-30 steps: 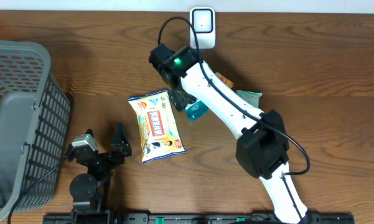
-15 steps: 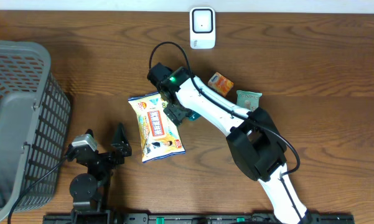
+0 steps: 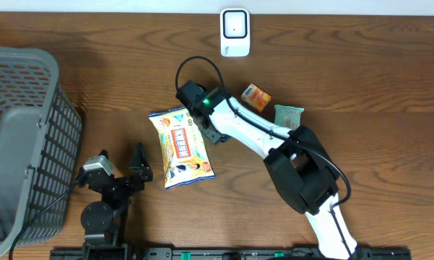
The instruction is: Scan the item barcode
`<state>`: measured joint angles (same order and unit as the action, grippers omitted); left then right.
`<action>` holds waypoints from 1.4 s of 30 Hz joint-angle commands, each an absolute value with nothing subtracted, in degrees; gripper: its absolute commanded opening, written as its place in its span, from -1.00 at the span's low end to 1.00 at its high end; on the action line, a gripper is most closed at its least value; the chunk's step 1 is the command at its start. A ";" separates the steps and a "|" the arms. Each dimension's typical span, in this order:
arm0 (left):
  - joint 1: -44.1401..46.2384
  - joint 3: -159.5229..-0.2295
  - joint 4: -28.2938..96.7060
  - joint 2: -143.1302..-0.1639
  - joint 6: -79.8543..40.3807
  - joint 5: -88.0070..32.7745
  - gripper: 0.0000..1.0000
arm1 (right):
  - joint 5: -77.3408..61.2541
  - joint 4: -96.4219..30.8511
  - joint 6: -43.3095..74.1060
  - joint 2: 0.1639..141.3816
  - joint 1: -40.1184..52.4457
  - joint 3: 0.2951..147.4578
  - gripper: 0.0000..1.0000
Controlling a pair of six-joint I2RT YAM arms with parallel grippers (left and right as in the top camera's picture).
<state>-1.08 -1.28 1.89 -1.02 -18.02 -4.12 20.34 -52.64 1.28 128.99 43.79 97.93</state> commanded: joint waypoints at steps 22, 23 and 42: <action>-1.28 -0.23 3.60 -0.62 -17.89 -4.67 0.94 | -8.58 -67.46 -0.51 132.75 39.53 108.03 -0.71; -1.28 -0.23 3.60 -0.62 -17.89 -4.67 0.95 | -8.54 -67.75 -0.51 132.75 39.16 108.71 -0.71; -1.28 -0.23 3.60 -0.62 -17.89 -4.67 0.94 | 1.45 -70.50 0.38 132.70 38.81 107.96 0.94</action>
<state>-1.08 -1.28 1.89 -1.02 -18.02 -4.12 -1.56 -69.19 -0.32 132.38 38.28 106.87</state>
